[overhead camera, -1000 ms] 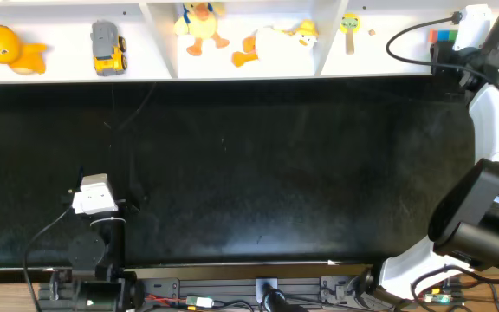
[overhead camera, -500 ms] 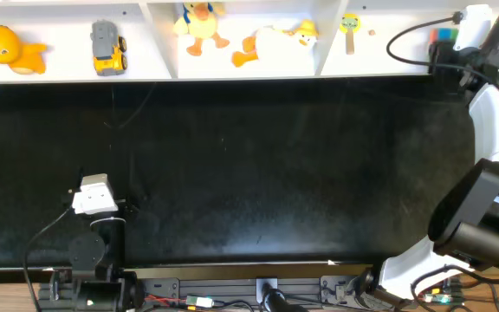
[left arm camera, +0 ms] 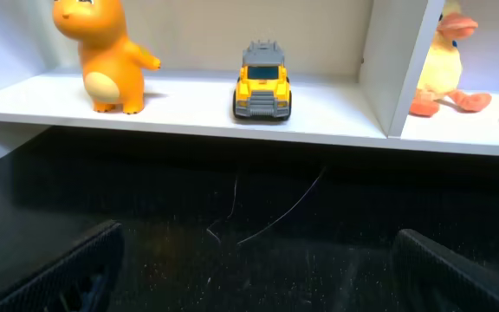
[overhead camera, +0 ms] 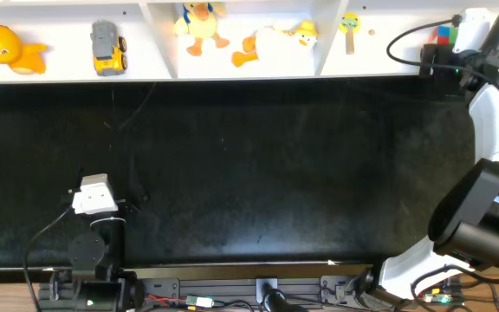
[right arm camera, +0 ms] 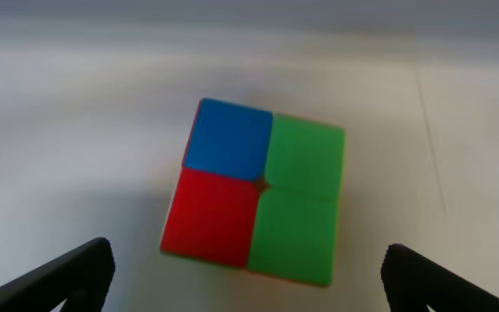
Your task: Store Toys
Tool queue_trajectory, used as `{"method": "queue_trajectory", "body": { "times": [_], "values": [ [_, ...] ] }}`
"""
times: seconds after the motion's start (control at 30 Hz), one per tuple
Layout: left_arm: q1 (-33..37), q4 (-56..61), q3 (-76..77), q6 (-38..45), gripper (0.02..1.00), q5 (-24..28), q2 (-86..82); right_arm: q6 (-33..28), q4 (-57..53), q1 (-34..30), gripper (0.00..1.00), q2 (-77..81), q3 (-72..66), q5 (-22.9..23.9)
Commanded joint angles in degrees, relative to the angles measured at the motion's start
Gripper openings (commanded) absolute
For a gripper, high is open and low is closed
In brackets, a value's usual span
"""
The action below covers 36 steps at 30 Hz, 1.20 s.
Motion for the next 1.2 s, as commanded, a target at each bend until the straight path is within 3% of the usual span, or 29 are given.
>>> {"method": "queue_trajectory", "body": {
  "times": [0.03,0.57,0.87,1.1,1.2],
  "values": [
    [0.26,-0.07,-0.17,1.27,0.998,-0.66,-0.74,0.26,-0.04,-0.07,0.998,-3.23,1.07,0.26],
    [0.26,-0.07,-0.17,1.27,0.998,-0.66,-0.74,0.24,2.40,0.39,0.998,-20.22,-18.03,0.24],
    [0.26,-0.04,-0.17,1.27,0.998,-0.66,-0.74,0.24,5.53,7.65,0.998,-31.02,-29.20,1.18],
    [0.26,-0.07,-0.17,1.27,0.998,-0.68,-0.74,0.26,17.90,19.89,0.996,-41.72,-41.07,14.86],
    [0.26,-0.07,-0.17,1.27,0.998,-0.66,-0.74,0.28,22.01,24.87,0.996,-45.22,-45.64,16.74]
  ]
}}
